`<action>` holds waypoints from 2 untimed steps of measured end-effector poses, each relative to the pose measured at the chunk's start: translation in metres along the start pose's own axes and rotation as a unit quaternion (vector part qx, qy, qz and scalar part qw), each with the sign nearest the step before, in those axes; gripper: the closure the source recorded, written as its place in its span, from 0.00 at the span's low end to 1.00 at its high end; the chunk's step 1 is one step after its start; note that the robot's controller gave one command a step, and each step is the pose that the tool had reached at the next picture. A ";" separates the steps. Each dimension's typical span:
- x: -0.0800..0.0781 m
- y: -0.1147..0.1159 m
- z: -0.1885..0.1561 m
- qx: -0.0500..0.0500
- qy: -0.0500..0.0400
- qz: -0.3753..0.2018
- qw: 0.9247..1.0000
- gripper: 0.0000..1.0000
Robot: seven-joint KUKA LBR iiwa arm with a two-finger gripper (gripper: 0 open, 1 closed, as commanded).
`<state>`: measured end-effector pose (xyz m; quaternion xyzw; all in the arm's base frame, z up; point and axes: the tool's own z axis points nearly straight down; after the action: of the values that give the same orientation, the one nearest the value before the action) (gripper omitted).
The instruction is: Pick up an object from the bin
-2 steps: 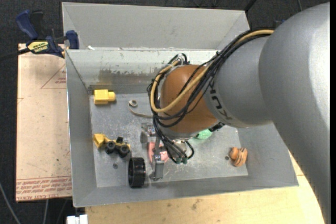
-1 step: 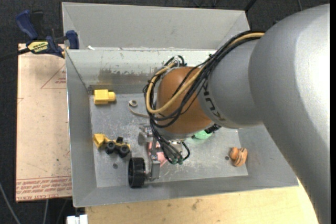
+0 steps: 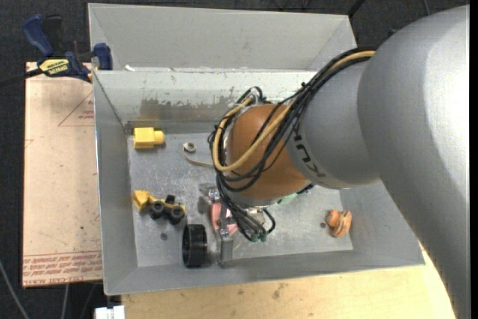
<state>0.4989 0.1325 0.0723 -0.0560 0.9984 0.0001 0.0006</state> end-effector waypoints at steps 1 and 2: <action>0.004 0.031 -0.006 0.000 -0.002 0.015 1.000 0.00; 0.000 0.045 -0.004 -0.005 0.000 0.079 0.997 1.00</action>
Offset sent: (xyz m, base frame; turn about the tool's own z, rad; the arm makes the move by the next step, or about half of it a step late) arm -0.0064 0.0383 -0.0023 0.1638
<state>0.4939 0.1773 0.0766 0.0231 0.9997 0.0051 0.0005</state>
